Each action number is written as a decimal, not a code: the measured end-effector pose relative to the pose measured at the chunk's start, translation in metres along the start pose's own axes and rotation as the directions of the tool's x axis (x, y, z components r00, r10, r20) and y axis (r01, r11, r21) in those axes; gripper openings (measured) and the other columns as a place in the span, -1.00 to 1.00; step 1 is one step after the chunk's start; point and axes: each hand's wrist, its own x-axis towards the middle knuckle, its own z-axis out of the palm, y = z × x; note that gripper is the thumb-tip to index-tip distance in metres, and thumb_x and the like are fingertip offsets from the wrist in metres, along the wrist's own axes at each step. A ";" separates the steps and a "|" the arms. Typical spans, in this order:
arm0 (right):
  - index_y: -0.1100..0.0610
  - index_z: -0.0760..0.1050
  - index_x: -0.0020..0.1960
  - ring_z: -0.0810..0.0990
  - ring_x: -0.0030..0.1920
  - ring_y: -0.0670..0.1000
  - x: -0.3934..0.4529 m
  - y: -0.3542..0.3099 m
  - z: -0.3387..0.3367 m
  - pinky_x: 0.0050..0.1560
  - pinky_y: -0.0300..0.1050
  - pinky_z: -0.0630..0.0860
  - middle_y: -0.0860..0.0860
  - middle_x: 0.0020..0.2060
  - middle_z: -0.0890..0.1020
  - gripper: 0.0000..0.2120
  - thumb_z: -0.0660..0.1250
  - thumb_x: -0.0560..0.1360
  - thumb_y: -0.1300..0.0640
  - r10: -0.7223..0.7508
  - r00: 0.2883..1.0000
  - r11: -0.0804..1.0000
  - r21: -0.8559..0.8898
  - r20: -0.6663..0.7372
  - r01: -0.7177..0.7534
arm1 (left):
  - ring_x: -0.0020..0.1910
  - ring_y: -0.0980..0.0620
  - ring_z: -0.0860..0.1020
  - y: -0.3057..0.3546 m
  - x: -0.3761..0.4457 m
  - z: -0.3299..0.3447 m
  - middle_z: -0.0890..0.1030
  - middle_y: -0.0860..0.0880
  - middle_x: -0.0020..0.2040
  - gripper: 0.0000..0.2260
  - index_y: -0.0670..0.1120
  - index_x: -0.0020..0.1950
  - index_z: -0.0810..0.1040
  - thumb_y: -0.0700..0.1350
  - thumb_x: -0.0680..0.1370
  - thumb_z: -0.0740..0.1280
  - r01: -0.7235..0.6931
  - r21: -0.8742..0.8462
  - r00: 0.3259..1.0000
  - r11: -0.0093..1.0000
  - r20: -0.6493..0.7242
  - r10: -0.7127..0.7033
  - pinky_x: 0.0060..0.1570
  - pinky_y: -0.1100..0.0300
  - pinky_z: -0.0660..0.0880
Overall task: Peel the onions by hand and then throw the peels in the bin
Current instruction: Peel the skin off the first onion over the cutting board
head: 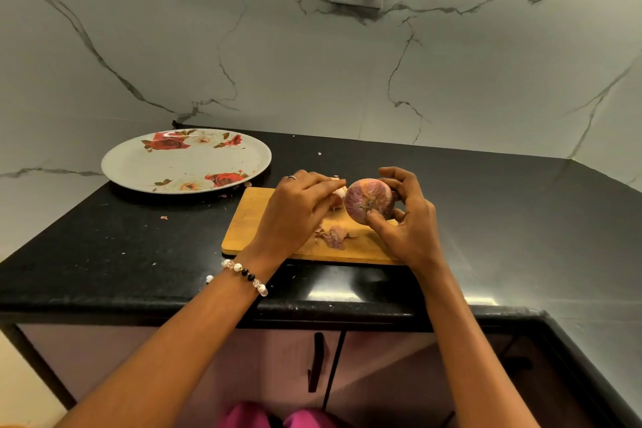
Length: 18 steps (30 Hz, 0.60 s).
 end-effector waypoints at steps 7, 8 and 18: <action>0.06 0.36 0.30 0.64 0.03 0.00 0.000 0.001 -0.001 -0.06 -0.01 0.66 -0.02 0.03 0.62 -0.37 0.43 0.28 -0.06 0.056 0.997 0.995 0.075 0.051 -0.060 | -0.11 -0.08 0.60 -0.005 0.000 0.005 0.69 -0.05 -0.11 -0.77 -0.12 0.02 0.68 -0.03 0.46 0.38 -0.015 0.112 1.000 0.994 0.009 0.014 -0.07 0.16 0.25; 0.07 0.36 0.30 0.65 0.01 -0.01 0.000 0.002 -0.001 -0.06 -0.02 0.66 -0.01 0.01 0.63 -0.38 0.42 0.29 -0.03 0.061 0.997 0.994 0.086 0.052 -0.065 | -0.13 -0.07 0.59 -0.005 0.000 0.004 0.69 -0.05 -0.13 -0.78 -0.11 0.00 0.69 -0.02 0.48 0.35 -0.014 0.102 1.000 0.995 0.006 0.014 -0.09 0.15 0.23; 0.00 0.35 0.28 0.64 0.04 0.04 -0.001 0.002 -0.002 -0.05 -0.07 0.65 0.02 0.04 0.61 -0.45 0.43 0.33 0.16 0.107 0.991 0.978 0.173 0.075 -0.119 | -0.12 -0.06 0.58 0.000 0.000 0.003 0.65 -0.04 -0.14 -0.72 -0.09 -0.05 0.62 0.02 0.55 0.17 0.059 0.164 0.998 0.985 -0.013 -0.058 -0.05 0.10 0.20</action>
